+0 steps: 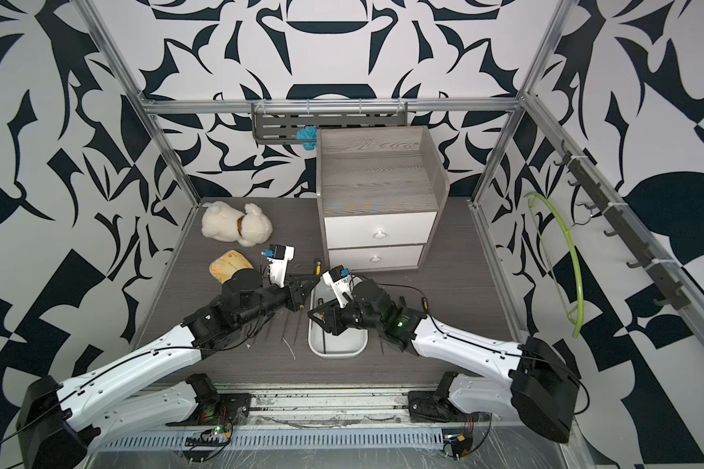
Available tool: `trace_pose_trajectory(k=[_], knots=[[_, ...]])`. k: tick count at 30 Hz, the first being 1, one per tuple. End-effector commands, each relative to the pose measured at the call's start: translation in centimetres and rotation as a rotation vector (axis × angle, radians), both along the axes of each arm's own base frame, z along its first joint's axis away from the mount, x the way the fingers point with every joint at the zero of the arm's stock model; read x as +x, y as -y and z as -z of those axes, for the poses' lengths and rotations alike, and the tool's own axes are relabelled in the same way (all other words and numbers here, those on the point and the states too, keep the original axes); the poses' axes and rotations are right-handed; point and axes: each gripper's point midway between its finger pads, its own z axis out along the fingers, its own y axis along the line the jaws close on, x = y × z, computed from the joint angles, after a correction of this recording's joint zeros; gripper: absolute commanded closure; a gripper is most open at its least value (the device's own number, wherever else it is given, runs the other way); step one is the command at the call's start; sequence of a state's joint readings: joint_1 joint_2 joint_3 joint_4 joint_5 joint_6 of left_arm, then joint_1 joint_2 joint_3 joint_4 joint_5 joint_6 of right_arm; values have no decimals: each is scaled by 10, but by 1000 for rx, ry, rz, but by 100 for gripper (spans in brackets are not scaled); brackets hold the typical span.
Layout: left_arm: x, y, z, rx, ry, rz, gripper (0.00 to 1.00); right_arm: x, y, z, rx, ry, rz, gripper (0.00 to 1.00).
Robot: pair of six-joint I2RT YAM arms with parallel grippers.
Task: Take the file tool out of the storage box
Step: Pick up the file tool from the storage box, then place the file tool at the center of the board.
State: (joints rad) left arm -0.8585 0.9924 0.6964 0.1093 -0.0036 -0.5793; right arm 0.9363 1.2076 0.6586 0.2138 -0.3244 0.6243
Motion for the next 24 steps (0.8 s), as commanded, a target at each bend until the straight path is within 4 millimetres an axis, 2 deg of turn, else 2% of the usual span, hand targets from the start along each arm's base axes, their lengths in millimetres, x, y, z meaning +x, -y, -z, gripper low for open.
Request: trace_pose_trajectory(k=[1, 3, 7, 12, 13, 14, 17, 18, 20, 22, 24], knots=[[0, 3, -4, -17, 5, 6, 100, 4, -14, -30, 78, 43, -16, 65], [0, 3, -3, -16, 2, 6, 100, 6, -15, -30, 74, 50, -9, 74], [0, 4, -2, -15, -2, 11, 100, 8, -9, -30, 68, 66, 16, 100], [0, 4, -1, -12, -12, 9, 100, 11, 4, -21, -3, 52, 72, 100], [0, 5, -1, -15, -13, 13, 92, 14, 13, -17, -55, 40, 112, 100], [-1, 6, -1, -16, -16, 18, 73, 17, 26, -9, -133, 22, 163, 100], [-3, 4, -4, -15, -24, 21, 36, 17, 74, 5, -372, -7, 281, 100], [-4, 3, -4, -12, -28, 17, 30, 15, 90, 8, -447, -13, 313, 100], [-5, -3, -7, -6, -30, -2, 22, 6, 128, 13, -617, -30, 354, 100], [-5, -9, -11, -9, -21, -19, 21, 0, 166, 14, -793, -35, 406, 100], [-6, -15, -14, -6, -8, -37, 21, -9, 195, 17, -925, -74, 428, 100]])
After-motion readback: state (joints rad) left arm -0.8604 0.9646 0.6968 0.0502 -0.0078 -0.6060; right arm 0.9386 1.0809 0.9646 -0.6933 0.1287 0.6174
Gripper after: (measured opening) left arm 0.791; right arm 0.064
